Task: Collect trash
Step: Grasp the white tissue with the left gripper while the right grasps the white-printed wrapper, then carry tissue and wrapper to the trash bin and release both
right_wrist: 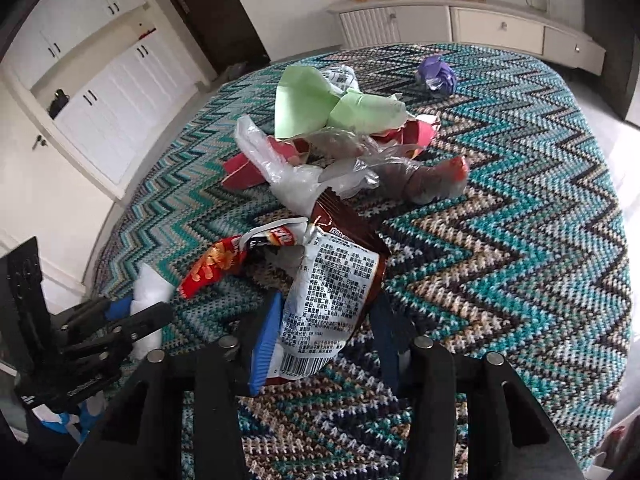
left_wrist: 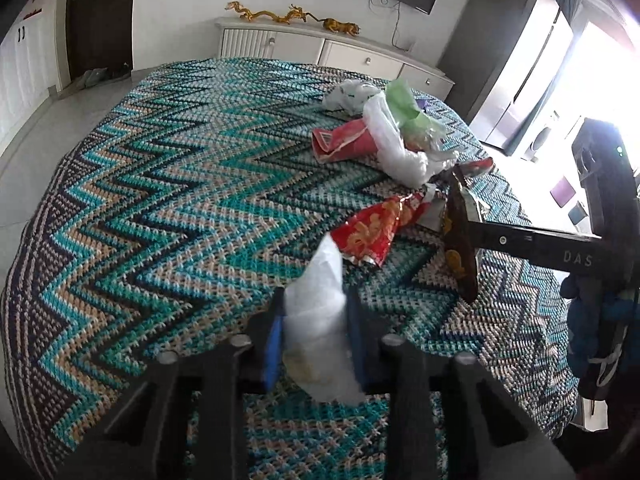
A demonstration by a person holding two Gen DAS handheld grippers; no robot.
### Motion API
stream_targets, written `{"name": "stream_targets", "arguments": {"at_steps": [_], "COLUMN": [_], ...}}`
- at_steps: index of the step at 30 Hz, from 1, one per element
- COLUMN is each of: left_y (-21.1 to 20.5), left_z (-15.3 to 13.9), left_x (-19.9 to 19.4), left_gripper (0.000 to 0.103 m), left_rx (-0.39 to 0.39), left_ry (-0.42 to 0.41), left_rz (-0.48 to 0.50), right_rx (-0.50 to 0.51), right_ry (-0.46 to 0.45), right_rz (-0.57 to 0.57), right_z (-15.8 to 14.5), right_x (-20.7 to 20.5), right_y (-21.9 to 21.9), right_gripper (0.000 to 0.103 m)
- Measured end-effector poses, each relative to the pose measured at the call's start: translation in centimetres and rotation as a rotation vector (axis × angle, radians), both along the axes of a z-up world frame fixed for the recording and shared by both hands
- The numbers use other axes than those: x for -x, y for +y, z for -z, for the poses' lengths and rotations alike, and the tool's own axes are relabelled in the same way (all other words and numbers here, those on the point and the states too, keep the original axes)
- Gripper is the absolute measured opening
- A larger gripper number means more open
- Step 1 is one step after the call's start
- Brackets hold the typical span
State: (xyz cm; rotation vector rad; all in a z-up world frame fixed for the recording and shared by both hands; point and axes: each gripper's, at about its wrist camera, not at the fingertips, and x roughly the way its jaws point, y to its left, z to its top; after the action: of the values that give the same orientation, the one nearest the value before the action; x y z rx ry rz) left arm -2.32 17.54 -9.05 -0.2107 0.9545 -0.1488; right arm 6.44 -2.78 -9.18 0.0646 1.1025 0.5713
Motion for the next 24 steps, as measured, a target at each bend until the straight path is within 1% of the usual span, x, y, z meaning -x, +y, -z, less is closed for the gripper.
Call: {"name": "stream_targets", "arguments": {"at_steps": [3,7,12,16,21,24], "left_y": [-0.2,-0.3,-1.2,-1.7,-3.7,-5.6], "left_z": [-0.4,-1.6,-3.9,-5.1,-7.1,-8.7], "left_x": [0.3,1.1,2.3,2.4,2.6,2.6], "left_gripper": [0.019,0.019,0.018,0.018,0.018,0.018], "left_rx": [-0.006,-0.022,-0.031,-0.036,-0.037,-0.032], "left_ry": [-0.014,-0.045,-0.093,-0.12,-0.157,-0.191], "left_rz": [-0.008,-0.021,-0.014,0.001,0.035,0.074], "right_rx": [-0.042,-0.075,-0.106,-0.124,-0.142,-0.15], "right_ry": [0.0,-0.019,-0.059,-0.094,-0.154,-0.196], "right_rz": [-0.003,-0.012,-0.024,-0.019,0.016,0.053], "right_z": [-0.2,-0.9,-2.5,-4.0,-6.0,-7.4], "right_x": [0.3,1.1,2.3,3.5,5.3,6.5], "right_y": [-0.7,-1.3,-2.3,-3.5,-6.2,-8.7], "right_gripper": [0.029,0.022,0.021,0.02,0.02,0.02]}}
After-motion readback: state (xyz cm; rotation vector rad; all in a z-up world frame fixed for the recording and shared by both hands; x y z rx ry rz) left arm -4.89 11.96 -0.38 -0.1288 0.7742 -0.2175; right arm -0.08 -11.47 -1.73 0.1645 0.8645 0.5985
